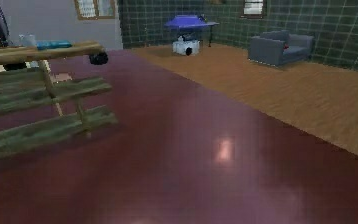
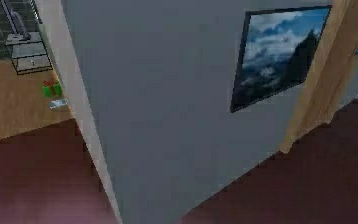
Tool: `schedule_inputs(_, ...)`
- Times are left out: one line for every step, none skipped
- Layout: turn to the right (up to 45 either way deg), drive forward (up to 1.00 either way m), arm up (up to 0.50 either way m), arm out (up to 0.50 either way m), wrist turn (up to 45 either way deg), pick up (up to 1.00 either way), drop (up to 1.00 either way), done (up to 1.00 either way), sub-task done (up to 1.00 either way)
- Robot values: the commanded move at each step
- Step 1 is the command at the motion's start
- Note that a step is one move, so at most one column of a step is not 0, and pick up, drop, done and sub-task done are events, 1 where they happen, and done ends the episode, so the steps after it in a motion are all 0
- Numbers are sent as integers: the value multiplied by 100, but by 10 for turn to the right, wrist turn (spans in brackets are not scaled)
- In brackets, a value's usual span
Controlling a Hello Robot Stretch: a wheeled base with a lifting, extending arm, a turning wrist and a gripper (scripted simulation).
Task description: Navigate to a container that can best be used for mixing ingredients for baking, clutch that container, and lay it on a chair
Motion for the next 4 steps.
schedule_inputs(0,100,0,0,0,0,0,0,0)
schedule_inputs(0,100,0,0,0,0,0,0,0)
schedule_inputs(-90,0,0,0,0,0,0,0,0)
schedule_inputs(0,40,0,0,0,0,0,0,0)
